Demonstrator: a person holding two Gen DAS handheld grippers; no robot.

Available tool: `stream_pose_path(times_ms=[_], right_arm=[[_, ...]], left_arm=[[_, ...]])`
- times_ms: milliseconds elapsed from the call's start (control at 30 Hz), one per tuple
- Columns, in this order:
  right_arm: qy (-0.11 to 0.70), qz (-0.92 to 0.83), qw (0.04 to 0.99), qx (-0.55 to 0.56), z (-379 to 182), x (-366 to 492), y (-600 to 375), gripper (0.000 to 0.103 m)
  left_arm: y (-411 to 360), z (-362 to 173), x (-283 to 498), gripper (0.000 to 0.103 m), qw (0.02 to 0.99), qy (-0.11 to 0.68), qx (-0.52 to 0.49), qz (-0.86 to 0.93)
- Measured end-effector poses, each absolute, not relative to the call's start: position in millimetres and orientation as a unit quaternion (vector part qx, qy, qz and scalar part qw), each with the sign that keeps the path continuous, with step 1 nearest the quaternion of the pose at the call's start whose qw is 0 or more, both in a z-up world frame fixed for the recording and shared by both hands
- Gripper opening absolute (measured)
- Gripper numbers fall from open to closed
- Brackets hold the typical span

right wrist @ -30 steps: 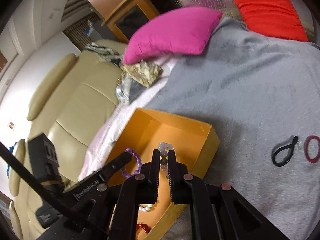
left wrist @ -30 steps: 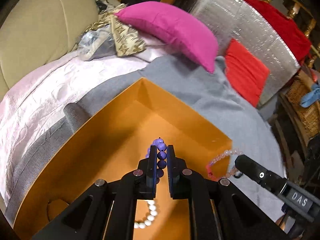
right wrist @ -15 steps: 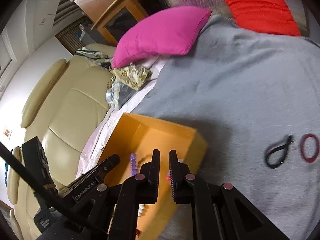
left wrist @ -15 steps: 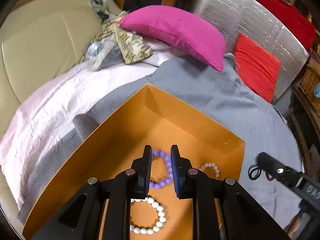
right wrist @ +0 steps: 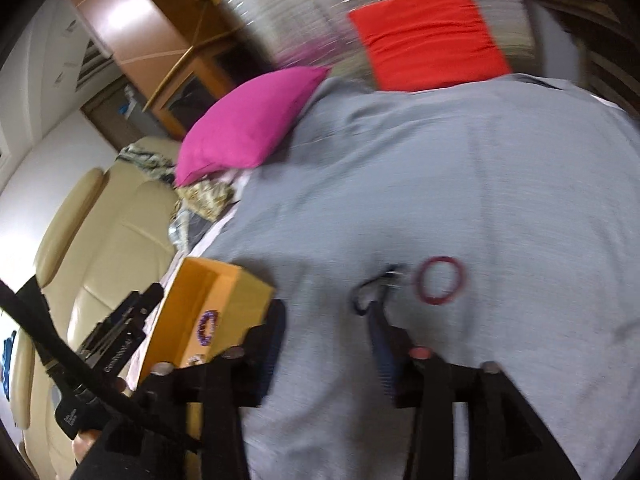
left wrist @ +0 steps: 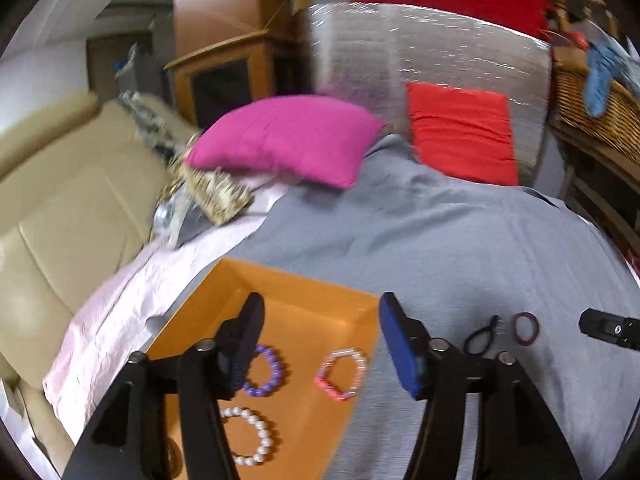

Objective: Organize jewelry
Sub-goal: 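Withdraw both tools toward the black hair tie and dark red ring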

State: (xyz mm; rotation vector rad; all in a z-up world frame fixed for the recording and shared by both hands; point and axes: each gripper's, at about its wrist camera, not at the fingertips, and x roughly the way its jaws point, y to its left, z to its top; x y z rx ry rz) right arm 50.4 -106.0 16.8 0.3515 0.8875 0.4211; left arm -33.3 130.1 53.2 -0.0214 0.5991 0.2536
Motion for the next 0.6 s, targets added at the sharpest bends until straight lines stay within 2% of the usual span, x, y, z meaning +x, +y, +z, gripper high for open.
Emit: stream_pose_path(times_ms=[233, 600], right_arm=[[0.427, 0.168, 0.869, 0.187, 5, 35, -164, 0.053], [0.448, 0.149, 0.855, 0.217, -19, 46, -196, 0.053]], left_arm=[[76, 50, -24, 0.064, 0.950, 0.296, 0.035, 0.089], [27, 34, -10, 0.064, 0.944, 0.314, 0.076, 0.067]])
